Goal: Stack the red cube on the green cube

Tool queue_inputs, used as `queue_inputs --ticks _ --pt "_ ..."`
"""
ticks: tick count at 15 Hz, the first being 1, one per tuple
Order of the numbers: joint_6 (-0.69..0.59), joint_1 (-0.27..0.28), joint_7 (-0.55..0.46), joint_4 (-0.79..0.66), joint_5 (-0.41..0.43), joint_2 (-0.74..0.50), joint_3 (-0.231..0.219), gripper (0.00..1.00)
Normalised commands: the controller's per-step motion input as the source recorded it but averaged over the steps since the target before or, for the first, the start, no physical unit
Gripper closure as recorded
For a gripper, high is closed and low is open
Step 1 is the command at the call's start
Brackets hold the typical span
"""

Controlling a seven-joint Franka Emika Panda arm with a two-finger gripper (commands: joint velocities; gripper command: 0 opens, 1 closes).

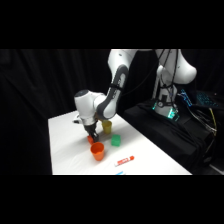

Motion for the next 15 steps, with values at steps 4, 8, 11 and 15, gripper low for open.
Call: queue_inputs --ticks 4,8,11,15 --pt "-0.16 -0.008 0.01 -0.20 0.050 -0.37 -0.014 0.74" --pt "-0.19 0.046 0.08 -0.31 0.049 -0.45 -0.040 0.74" --pt "-0.10 0.102 0.15 -0.41 0.054 -0.48 -0.060 0.74" --pt "-0.07 0.136 0.18 -0.44 0.079 -0.49 -0.053 0.74"
